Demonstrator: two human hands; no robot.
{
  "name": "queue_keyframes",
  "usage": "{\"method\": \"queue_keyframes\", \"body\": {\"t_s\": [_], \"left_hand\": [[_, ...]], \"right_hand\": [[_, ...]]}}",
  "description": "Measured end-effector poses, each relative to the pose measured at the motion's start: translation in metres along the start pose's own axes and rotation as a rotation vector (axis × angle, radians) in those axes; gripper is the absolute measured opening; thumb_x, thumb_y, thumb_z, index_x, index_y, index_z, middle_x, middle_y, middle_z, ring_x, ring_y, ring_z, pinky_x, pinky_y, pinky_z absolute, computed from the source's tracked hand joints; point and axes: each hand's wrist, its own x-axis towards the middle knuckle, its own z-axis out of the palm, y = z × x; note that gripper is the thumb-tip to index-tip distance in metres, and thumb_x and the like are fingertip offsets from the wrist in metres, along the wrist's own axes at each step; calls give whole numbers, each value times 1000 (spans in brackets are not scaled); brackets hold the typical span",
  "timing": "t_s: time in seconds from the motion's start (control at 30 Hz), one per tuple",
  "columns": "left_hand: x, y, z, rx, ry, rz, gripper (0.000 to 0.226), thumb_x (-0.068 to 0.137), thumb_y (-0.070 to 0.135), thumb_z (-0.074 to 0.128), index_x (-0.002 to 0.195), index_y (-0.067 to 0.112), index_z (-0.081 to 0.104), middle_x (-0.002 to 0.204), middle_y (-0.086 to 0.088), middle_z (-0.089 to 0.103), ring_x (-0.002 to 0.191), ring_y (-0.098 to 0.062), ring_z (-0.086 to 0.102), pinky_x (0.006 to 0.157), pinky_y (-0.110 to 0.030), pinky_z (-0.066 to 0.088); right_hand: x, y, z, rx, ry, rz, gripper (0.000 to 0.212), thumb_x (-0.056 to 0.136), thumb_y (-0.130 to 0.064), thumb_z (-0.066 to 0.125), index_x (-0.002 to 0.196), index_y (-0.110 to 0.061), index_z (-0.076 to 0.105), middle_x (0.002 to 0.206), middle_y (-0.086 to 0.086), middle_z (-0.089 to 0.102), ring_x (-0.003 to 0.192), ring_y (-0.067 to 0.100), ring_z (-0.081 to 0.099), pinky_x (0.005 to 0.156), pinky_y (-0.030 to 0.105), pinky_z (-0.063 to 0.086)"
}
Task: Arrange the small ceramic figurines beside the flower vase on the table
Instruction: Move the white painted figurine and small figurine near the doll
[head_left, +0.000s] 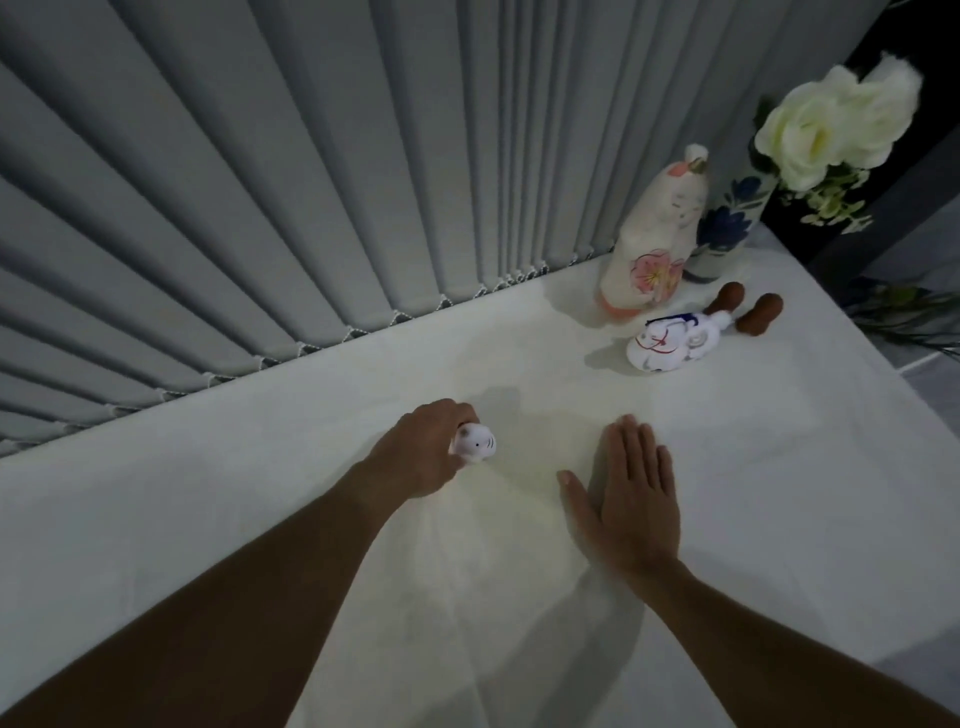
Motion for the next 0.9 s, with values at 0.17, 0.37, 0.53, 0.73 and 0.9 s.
{"method": "queue_keyframes", "body": {"t_s": [0.17,0.37,0.53,0.73,0.9], "left_hand": [[67,37,4,45,-13,69,26,79,21,72,104,27,66,103,6,64,97,-21,63,86,-39,50],[133,68,-5,108,-65,92,32,76,9,67,102,28,66,103,6,64,96,-21,62,86,-41,51],[171,92,-5,171,-124,130,37,77,3,64,105,28,67,111,3,67,101,-26,63,87,-44,53],[192,110,-3,239,-184,197,38,78,5,62,108,25,70,117,2,69,104,-29,65,88,-46,53],[195,112,-5,292,-181,213,38,81,6,63,111,28,71,118,2,72,105,-28,66,88,-44,54]], "right_hand": [[41,33,-18,14,22,246,102,93,-75,28,161,-1,11,171,21,7,160,34,4,130,48,6],[47,28,-21,-27,15,244,100,95,-77,26,162,-4,12,172,20,8,160,34,4,130,47,4],[51,30,-22,-38,-10,257,99,95,-77,27,162,-6,15,172,19,9,160,35,5,130,48,6],[51,31,-22,-26,7,255,96,95,-74,31,162,-5,21,171,20,13,160,34,8,130,49,10],[52,32,-21,-28,-4,261,97,95,-75,29,162,-6,19,172,19,10,160,32,5,130,47,8]]}}
